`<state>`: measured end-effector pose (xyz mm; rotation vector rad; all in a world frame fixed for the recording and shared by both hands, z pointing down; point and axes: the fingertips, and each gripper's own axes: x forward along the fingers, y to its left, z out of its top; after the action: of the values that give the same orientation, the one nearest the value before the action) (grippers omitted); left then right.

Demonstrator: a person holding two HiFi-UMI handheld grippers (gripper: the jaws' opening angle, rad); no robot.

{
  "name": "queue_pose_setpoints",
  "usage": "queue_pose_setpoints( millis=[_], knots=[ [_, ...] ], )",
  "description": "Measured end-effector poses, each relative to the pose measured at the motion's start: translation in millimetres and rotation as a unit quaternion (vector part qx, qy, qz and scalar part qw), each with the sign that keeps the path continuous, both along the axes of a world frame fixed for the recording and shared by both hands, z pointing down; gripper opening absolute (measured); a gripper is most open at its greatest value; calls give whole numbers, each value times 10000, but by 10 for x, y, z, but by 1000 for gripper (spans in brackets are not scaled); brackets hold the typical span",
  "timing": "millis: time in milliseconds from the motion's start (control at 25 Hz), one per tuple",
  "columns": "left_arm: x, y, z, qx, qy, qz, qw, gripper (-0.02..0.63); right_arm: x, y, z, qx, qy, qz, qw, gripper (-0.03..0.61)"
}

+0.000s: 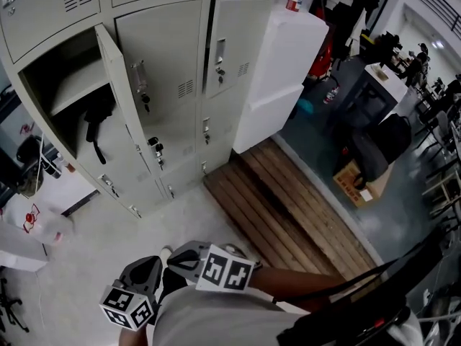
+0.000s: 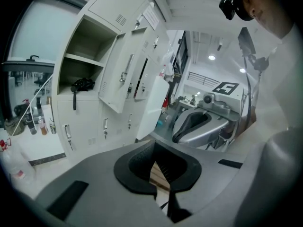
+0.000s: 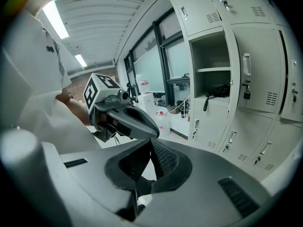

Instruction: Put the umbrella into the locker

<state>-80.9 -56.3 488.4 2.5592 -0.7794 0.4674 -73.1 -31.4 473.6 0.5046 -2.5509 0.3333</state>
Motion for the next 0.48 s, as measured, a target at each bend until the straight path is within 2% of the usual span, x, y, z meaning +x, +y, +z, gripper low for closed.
queue_pose_setpoints(
  millis=[480],
  knots=[
    [35, -197, 87, -129, -89, 26, 9999, 11, 2, -206, 22, -61, -52, 6, 10000, 15]
  ],
)
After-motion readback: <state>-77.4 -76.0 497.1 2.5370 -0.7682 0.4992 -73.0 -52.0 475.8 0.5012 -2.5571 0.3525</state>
